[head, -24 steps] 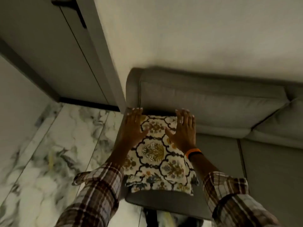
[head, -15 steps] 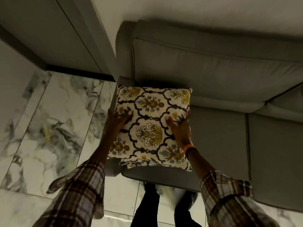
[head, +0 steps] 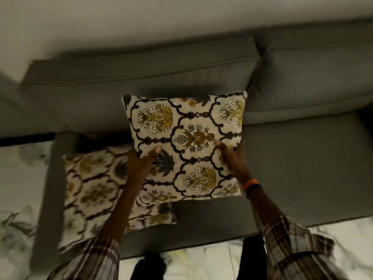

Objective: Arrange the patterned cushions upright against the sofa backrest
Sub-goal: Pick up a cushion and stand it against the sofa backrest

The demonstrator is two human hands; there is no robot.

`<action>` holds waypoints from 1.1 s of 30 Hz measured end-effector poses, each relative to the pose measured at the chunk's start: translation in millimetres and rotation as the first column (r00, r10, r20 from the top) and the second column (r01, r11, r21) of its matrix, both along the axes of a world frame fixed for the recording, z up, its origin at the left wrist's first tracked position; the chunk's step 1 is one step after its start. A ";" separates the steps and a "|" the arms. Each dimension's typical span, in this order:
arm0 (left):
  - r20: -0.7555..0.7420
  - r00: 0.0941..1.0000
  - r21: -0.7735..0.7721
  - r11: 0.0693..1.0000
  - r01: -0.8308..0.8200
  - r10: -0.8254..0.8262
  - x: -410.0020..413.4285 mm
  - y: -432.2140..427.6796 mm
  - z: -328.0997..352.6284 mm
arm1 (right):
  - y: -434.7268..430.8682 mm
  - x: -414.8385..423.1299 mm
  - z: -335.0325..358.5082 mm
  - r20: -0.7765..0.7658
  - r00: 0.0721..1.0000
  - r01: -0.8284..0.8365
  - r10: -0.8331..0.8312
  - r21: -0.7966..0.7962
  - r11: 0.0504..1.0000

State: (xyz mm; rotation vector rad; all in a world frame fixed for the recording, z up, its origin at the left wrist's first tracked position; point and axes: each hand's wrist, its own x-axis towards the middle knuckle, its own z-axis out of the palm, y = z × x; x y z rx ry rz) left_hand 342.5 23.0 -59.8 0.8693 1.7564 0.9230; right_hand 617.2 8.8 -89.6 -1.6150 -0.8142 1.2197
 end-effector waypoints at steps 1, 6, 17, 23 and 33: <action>-0.015 0.999 -0.017 0.999 0.033 -0.033 34.7 -0.1 -8.5 | -1.0 33.4 -3.9 0.000 0.999 0.039 -0.039 -0.007 0.999; -0.058 0.935 0.109 0.929 0.354 -0.349 251.9 27.3 -47.0 | -17.4 242.1 -49.1 -0.006 0.975 0.224 -0.224 -0.023 0.974; 0.093 0.670 0.194 0.674 0.713 -0.736 637.2 75.9 -158.2 | 13.2 639.5 -108.3 -0.020 0.908 0.417 -0.418 -0.018 0.909; 0.003 0.674 0.303 0.643 0.704 -0.739 763.8 104.8 -193.6 | 68.4 779.1 -128.6 -0.035 0.893 0.450 -0.450 0.143 0.882; -0.039 0.804 0.214 0.781 0.587 -0.594 833.7 126.8 -260.7 | 100.0 824.2 -193.1 0.048 0.922 0.378 -0.383 0.090 0.921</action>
